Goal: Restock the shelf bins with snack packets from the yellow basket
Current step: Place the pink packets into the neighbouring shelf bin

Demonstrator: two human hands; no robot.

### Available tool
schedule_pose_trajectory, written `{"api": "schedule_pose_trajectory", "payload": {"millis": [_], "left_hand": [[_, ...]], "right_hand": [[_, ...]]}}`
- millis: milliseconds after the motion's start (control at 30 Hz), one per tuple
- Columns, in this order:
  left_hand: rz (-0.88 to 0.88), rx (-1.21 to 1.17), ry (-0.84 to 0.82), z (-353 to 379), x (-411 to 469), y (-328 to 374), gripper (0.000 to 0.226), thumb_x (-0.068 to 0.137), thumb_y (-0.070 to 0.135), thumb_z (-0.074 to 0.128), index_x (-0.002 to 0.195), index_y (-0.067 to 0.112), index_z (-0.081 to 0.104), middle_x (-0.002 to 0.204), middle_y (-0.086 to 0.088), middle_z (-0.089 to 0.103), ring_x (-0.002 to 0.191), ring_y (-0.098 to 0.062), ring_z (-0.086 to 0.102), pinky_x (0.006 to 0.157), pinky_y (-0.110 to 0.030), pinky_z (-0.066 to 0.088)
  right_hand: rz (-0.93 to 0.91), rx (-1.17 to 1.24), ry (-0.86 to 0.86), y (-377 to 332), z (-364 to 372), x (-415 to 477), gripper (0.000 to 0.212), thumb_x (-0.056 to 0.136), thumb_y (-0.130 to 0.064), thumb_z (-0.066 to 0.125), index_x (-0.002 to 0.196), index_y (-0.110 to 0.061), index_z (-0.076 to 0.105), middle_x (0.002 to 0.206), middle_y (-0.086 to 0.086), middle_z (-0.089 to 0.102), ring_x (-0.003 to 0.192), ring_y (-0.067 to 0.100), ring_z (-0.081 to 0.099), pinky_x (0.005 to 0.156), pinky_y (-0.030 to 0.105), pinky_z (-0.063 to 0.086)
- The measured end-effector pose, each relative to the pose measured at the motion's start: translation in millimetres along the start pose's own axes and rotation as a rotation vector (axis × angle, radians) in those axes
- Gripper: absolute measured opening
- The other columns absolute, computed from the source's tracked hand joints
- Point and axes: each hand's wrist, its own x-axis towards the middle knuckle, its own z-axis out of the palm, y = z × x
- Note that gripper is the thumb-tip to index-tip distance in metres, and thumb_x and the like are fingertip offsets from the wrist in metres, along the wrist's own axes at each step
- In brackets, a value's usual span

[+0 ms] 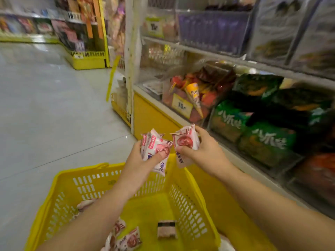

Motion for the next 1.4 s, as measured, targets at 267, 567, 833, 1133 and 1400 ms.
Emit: {"api": "schedule_pose_trajectory", "payload": {"millis": [267, 567, 833, 1133, 1400], "left_hand": [[0.338, -0.098, -0.107, 87.1, -55.7, 187.3, 0.052, 0.071, 0.039, 0.078, 0.115, 0.020, 0.057, 0.099, 0.003, 0.072, 0.081, -0.006, 0.070, 0.070, -0.025, 0.053], [0.547, -0.053, -0.243, 173.3, -99.9, 291.4, 0.049, 0.079, 0.038, 0.072, 0.121, 0.025, 0.050, 0.104, 0.014, 0.065, 0.081, 0.011, 0.063, 0.059, -0.006, 0.045], [0.535, 0.017, -0.272, 193.4, -71.8, 326.2, 0.075, 0.060, 0.066, 0.074, 0.123, 0.034, 0.048, 0.116, 0.013, 0.063, 0.108, -0.009, 0.060, 0.095, -0.036, 0.046], [0.572, -0.027, -0.354, 211.5, -19.6, 335.8, 0.055, 0.075, 0.045, 0.072, 0.122, 0.035, 0.045, 0.104, 0.019, 0.066, 0.088, 0.008, 0.064, 0.067, -0.011, 0.048], [0.580, -0.065, -0.438, 232.2, -12.8, 337.0, 0.058, 0.057, 0.060, 0.066, 0.109, 0.047, 0.044, 0.105, 0.021, 0.064, 0.090, 0.010, 0.062, 0.065, -0.005, 0.047]], "right_hand": [[-0.230, -0.075, 0.289, -112.0, -175.3, -84.7, 0.045, 0.076, -0.031, 0.076, 0.110, -0.039, 0.048, 0.103, -0.018, 0.062, 0.093, 0.001, 0.063, 0.083, 0.026, 0.053], [-0.255, -0.531, 0.650, -146.3, -353.1, -142.7, 0.041, 0.075, -0.032, 0.069, 0.109, -0.012, 0.055, 0.107, 0.010, 0.059, 0.100, 0.027, 0.057, 0.085, 0.038, 0.049], [0.260, -0.957, 0.668, -110.7, -422.0, -70.2, 0.056, 0.088, -0.035, 0.057, 0.136, -0.011, 0.040, 0.147, 0.022, 0.023, 0.117, 0.040, 0.050, 0.089, 0.045, 0.050], [0.246, -1.176, 0.636, -88.7, -425.6, -9.5, 0.056, 0.093, -0.041, 0.050, 0.140, -0.021, 0.028, 0.142, 0.013, 0.035, 0.115, 0.039, 0.052, 0.074, 0.039, 0.042], [-0.107, -1.237, 0.439, -61.7, -431.7, -34.6, 0.078, 0.085, -0.061, 0.052, 0.140, -0.024, 0.011, 0.147, 0.003, 0.013, 0.098, 0.026, 0.052, 0.068, 0.027, 0.040]]}}
